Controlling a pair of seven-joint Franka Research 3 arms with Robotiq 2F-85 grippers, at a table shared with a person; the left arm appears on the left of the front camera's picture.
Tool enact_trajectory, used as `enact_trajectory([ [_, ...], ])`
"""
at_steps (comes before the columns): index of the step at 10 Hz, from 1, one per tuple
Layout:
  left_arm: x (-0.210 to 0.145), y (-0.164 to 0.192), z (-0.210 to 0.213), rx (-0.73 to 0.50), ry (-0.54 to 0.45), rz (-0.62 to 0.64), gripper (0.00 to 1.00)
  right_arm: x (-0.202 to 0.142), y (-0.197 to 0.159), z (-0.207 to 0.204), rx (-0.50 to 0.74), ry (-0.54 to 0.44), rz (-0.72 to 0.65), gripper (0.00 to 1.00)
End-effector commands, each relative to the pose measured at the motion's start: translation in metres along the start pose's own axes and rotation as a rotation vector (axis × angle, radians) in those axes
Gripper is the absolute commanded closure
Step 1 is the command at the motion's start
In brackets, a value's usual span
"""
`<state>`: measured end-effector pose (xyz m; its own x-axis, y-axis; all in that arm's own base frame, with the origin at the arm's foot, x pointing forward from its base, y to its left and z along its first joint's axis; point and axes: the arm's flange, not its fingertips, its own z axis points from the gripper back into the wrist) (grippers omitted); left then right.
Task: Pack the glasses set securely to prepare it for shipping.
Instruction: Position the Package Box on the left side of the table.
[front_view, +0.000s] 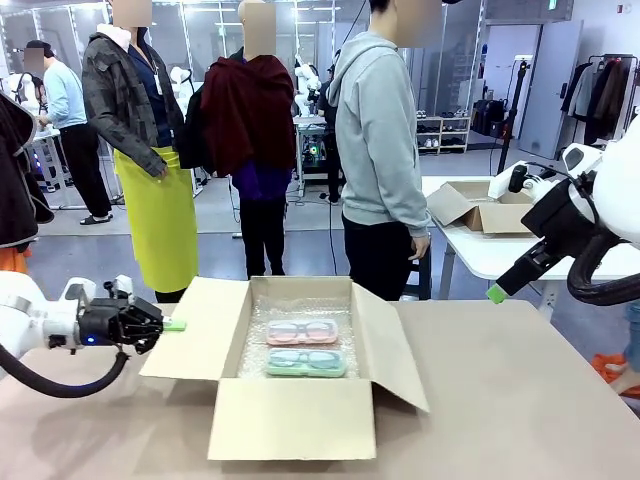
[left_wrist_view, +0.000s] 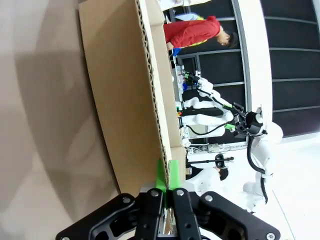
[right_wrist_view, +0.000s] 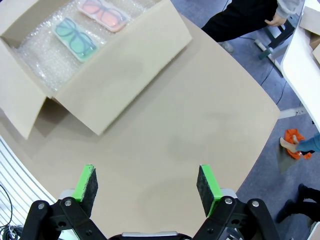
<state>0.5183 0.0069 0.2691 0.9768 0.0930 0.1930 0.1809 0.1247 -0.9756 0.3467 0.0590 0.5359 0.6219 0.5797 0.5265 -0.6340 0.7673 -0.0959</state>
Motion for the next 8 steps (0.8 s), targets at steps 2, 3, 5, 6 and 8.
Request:
enact_trajectory([
  [2,0.014,0.005,0.058,-0.04,0.03,0.01,0.98,-0.001,0.002,0.003,-0.011,0.014,0.009,0.0],
  [3,0.015,0.003,0.076,-0.045,0.047,0.013,0.98,-0.001,0.002,0.003,-0.011,0.014,0.009,0.0],
  [5,0.014,0.004,0.115,-0.036,0.047,0.016,0.98,-0.001,0.002,0.003,-0.011,0.014,0.009,0.0],
  [6,0.013,0.007,0.139,-0.009,0.036,0.013,0.98,-0.001,0.002,0.003,-0.011,0.014,0.009,0.0],
  [8,0.013,0.002,0.184,0.005,0.039,0.033,0.98,-0.001,0.002,0.003,-0.011,0.014,0.009,0.0],
])
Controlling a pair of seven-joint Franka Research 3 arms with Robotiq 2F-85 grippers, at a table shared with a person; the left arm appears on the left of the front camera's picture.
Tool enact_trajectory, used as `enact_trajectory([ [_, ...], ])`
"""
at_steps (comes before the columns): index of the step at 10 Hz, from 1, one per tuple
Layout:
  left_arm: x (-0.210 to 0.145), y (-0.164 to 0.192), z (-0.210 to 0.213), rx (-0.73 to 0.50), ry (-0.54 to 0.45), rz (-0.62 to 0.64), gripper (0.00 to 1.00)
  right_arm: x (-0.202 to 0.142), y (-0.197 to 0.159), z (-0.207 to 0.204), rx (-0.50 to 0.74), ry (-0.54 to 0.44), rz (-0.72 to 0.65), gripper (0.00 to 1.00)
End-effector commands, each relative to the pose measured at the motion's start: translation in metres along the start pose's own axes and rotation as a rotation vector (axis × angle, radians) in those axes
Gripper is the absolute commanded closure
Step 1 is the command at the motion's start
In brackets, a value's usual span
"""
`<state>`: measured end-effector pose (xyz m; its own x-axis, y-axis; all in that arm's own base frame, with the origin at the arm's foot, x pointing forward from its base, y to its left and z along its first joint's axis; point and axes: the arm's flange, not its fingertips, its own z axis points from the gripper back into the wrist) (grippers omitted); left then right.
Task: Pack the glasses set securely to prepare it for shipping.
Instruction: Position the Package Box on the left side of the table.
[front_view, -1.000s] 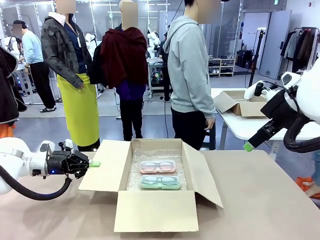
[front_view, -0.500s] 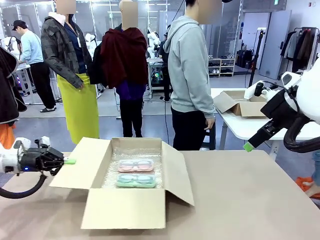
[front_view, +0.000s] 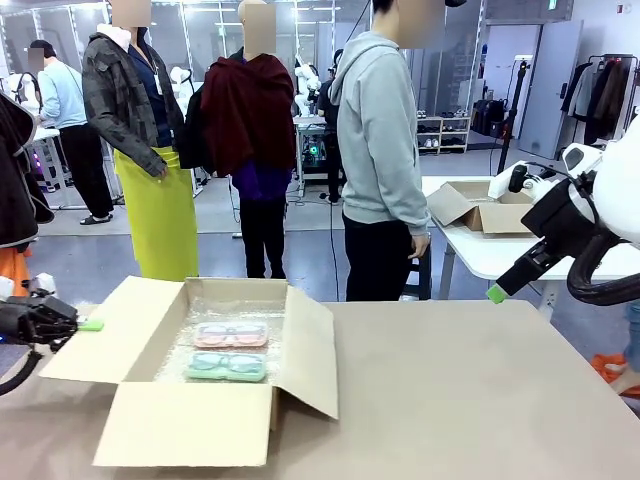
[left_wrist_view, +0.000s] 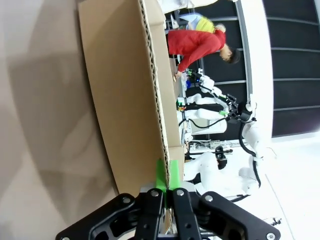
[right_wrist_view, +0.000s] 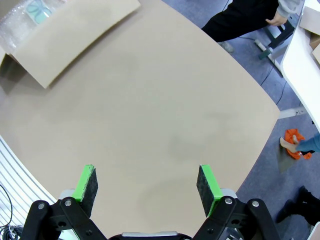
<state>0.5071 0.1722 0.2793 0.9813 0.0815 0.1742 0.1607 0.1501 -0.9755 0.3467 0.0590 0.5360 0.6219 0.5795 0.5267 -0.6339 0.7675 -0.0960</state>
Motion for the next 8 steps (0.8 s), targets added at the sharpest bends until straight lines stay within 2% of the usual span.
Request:
enact_trajectory([
  [1,0.004,-0.007,0.041,-0.015,0.043,0.033,0.98,-0.001,0.002,0.003,-0.01,0.014,0.01,0.0],
  [3,0.001,-0.009,0.083,0.013,0.047,0.064,0.98,-0.001,0.002,0.003,-0.01,0.014,0.01,0.0],
  [6,-0.005,-0.007,0.125,0.076,-0.036,0.083,0.98,-0.001,0.002,0.003,-0.01,0.014,0.01,0.0],
  [8,-0.004,-0.007,0.129,0.086,-0.05,0.083,0.98,-0.001,0.002,0.003,-0.01,0.014,0.01,0.0],
])
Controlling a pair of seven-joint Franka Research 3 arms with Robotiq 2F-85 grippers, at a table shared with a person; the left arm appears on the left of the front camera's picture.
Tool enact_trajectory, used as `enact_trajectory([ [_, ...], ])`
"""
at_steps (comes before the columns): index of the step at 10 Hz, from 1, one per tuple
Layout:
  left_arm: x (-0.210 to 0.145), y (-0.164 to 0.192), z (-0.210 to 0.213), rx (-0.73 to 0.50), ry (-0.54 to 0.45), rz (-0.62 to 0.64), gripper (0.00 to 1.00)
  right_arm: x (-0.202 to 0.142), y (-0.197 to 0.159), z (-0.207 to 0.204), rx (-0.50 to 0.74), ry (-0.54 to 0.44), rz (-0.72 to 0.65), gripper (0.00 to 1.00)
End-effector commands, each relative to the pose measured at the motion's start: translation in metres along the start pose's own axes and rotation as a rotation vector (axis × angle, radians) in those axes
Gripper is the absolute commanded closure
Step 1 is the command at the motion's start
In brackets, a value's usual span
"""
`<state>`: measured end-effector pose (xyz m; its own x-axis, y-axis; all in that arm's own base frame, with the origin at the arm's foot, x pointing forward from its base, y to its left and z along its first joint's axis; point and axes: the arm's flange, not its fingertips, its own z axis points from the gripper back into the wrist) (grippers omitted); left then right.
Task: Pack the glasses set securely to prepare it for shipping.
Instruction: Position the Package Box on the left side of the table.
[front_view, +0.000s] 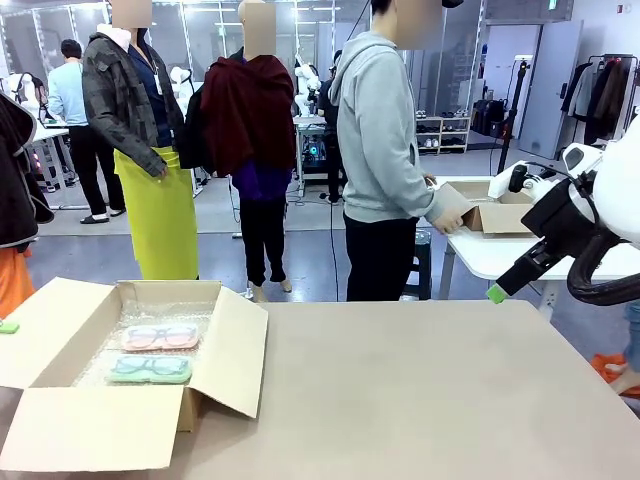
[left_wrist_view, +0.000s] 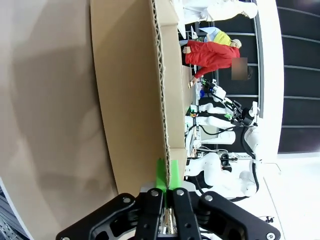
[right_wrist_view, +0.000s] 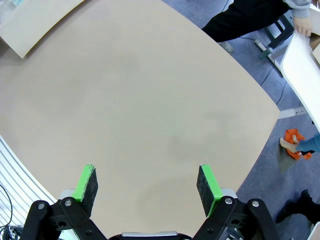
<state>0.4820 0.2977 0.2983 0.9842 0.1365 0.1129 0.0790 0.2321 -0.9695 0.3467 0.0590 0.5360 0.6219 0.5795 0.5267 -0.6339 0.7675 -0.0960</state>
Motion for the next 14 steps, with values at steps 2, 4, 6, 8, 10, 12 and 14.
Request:
enact_trajectory([
  [2,0.0,-0.001,-0.004,-0.003,0.006,-0.001,0.98,-0.001,0.002,0.003,-0.01,0.014,0.01,0.0],
  [4,0.0,-0.001,-0.004,-0.003,0.006,-0.001,0.98,-0.001,0.002,0.003,-0.01,0.014,0.01,0.0],
  [6,0.0,-0.001,-0.004,-0.003,0.006,-0.001,0.98,-0.001,0.002,0.003,-0.01,0.014,0.01,0.0],
  [8,0.001,0.0,-0.003,-0.003,0.005,-0.002,0.98,-0.001,0.002,0.003,-0.01,0.014,0.01,0.0],
  [10,0.0,-0.007,-0.002,0.016,0.048,-0.046,0.63,-0.001,0.002,0.003,-0.01,0.014,0.01,0.0],
  [12,-0.001,-0.012,-0.001,0.027,0.05,-0.067,0.27,-0.001,0.002,0.003,-0.01,0.014,0.01,0.0],
  [14,0.0,-0.014,0.003,0.045,0.043,-0.069,0.0,-0.001,0.002,0.003,-0.01,0.014,0.01,0.0],
])
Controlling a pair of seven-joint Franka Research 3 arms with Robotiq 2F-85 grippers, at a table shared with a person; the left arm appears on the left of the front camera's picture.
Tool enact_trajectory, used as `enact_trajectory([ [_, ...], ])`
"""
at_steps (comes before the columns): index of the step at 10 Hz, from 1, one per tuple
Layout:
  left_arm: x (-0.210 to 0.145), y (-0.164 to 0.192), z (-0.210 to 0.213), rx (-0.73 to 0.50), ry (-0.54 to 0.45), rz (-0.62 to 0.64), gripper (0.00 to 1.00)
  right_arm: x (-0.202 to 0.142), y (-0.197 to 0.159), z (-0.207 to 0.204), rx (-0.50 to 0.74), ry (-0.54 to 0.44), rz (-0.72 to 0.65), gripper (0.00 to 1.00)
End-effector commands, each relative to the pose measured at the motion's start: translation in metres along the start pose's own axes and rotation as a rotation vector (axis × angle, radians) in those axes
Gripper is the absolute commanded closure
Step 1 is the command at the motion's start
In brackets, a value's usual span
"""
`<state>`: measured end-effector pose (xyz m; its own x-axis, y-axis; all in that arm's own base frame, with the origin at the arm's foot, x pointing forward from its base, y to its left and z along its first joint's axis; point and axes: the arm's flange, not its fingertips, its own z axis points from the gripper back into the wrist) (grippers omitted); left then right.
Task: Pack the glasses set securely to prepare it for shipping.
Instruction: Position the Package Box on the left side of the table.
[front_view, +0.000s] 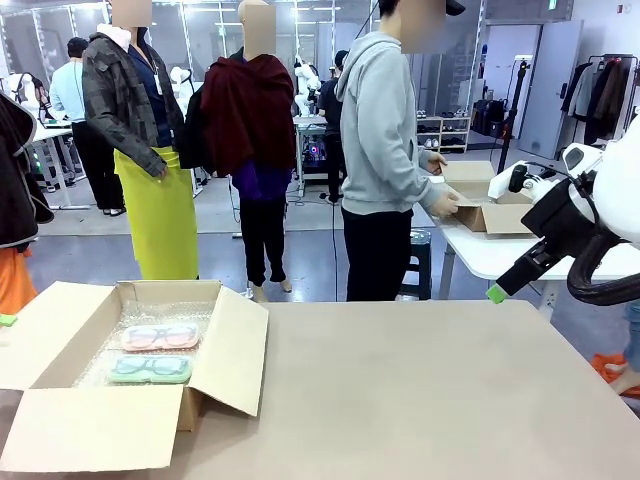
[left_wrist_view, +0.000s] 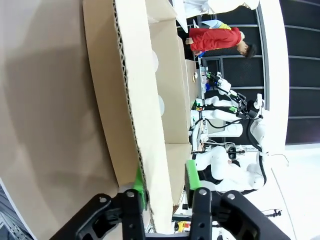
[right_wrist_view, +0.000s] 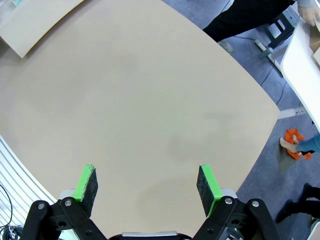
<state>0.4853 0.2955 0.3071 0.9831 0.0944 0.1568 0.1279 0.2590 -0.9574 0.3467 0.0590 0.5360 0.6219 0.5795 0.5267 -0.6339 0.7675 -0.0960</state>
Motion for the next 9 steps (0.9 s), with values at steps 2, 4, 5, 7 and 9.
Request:
enact_trajectory([
  [2,-0.001,-0.009,0.011,0.041,-0.01,-0.026,0.0,-0.001,0.002,0.003,-0.01,0.014,0.01,0.0],
  [4,0.003,-0.021,0.025,0.115,-0.037,-0.054,0.0,-0.001,0.002,0.003,-0.01,0.014,0.01,0.0],
  [5,0.013,-0.05,0.044,0.187,-0.053,-0.114,0.09,-0.001,0.002,0.003,-0.01,0.014,0.01,0.0],
  [7,0.025,-0.128,0.048,0.358,-0.027,-0.33,0.0,-0.001,0.002,0.003,-0.01,0.014,0.01,0.0],
  [9,0.026,-0.208,-0.003,0.489,0.079,-0.551,0.0,-0.001,0.002,0.003,-0.01,0.014,0.01,0.0],
])
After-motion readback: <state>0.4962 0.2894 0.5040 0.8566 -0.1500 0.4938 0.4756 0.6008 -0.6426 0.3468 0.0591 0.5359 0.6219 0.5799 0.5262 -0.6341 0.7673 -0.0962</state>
